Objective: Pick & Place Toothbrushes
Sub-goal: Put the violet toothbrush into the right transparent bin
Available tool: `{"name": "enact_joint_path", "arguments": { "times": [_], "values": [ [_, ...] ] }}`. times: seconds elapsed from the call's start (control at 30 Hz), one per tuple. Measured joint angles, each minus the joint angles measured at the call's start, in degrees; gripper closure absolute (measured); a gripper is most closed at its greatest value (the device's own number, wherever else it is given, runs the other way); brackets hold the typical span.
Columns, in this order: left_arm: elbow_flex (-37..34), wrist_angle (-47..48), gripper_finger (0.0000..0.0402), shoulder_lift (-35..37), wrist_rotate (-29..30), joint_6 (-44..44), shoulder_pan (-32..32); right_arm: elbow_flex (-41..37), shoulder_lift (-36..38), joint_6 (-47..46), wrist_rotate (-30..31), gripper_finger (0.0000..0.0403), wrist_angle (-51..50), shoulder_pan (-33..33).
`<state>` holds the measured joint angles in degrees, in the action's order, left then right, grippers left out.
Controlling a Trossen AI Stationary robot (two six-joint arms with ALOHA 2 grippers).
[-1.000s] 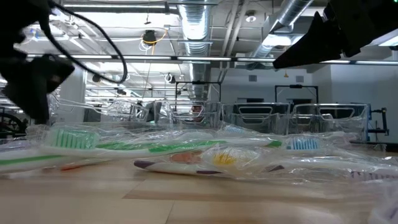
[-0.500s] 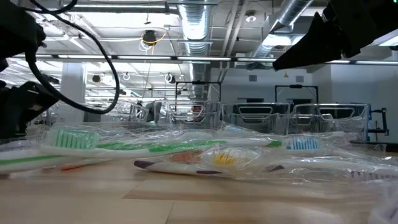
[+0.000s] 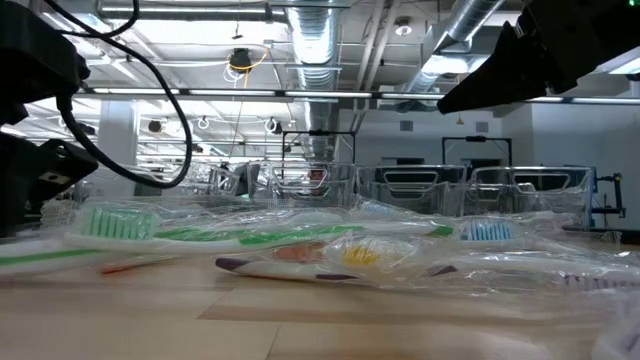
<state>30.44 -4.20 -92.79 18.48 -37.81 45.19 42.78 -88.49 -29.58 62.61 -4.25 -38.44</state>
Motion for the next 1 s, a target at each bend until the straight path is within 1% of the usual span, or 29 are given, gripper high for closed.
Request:
{"name": "enact_joint_path", "arguments": {
  "times": [0.1, 0.13, 0.17, 0.33, 0.43, 0.63, 0.73, 0.87, 1.0],
  "values": [
    [-0.1, 0.3, 0.0370, 0.0, 1.2, 0.4, 0.0, 0.0, 0.0, 0.0, -0.6, 0.0177, 0.0, 0.0],
    [-0.1, 0.3, 0.0385, 0.1, 1.3, 1.0, 0.0, 0.0, 0.0, -0.2, -1.4, 0.0177, 0.0, 0.0],
    [-0.1, 0.3, 0.0390, 0.3, 1.2, 1.4, 0.0, 0.0, 0.0, -0.2, -2.0, 0.0177, 0.0, 0.0],
    [-0.2, 0.4, 0.0396, 2.1, 1.3, 3.5, 0.0, 0.0, 0.0, -0.5, -2.8, 0.0177, 0.0, 0.0],
    [-0.6, 1.9, 0.0396, 4.8, 2.0, 5.3, 0.0, 0.0, 0.0, -3.1, -2.8, 0.0177, 0.1, 0.4],
    [-0.4, 1.1, 0.0399, 11.6, 7.4, 8.9, 0.0, 0.0, 0.0, -6.7, -2.9, 0.0177, 0.4, 1.8],
    [-0.4, 0.7, 0.0399, 13.8, 10.6, 9.4, 0.0, 0.0, 0.0, -7.5, -4.8, 0.0177, 0.5, 2.3],
    [-0.4, -1.0, 0.0399, 14.6, 15.3, 10.0, 0.0, 0.0, 0.0, -7.5, -6.1, 0.0177, 1.9, 2.6],
    [-0.4, -7.7, 0.0398, 14.6, 19.3, 15.5, 0.1, 0.0, 0.0, -4.8, -6.2, 0.0177, 5.5, 2.9]
  ]
}}
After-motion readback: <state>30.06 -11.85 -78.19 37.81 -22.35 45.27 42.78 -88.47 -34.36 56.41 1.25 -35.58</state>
